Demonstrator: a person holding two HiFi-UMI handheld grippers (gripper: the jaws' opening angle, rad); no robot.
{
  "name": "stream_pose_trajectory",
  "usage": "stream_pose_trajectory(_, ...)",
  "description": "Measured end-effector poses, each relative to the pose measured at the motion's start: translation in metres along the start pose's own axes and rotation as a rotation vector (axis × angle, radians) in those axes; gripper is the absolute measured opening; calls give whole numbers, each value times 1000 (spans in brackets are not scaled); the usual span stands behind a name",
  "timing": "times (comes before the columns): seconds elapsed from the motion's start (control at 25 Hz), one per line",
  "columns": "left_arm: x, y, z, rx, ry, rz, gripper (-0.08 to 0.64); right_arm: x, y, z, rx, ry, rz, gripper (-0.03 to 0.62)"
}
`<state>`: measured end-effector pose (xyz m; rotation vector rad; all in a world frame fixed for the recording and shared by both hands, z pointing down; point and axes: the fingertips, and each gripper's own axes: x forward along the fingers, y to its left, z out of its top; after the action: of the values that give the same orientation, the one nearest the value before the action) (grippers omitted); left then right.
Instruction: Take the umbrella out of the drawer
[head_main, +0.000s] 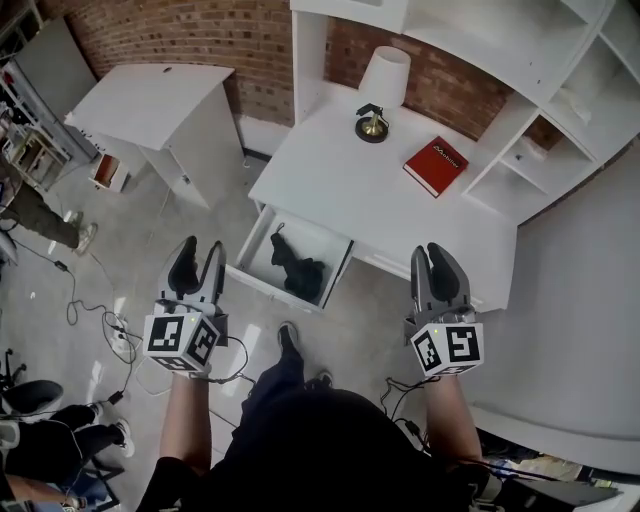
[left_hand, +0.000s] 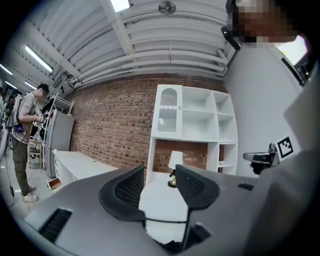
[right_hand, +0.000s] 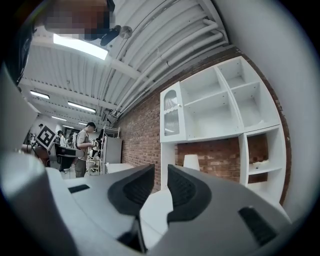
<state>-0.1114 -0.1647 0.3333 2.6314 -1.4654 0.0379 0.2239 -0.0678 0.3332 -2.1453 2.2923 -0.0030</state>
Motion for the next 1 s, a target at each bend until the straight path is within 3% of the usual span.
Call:
stream_pose_trajectory(0.36, 93, 54, -4, -44, 24, -53, 196, 89, 5, -4, -10, 40, -29, 78)
stream_pose_trajectory(1.0, 184, 105, -89, -133, 224, -131, 196, 172, 22, -37, -17, 175, -82, 84)
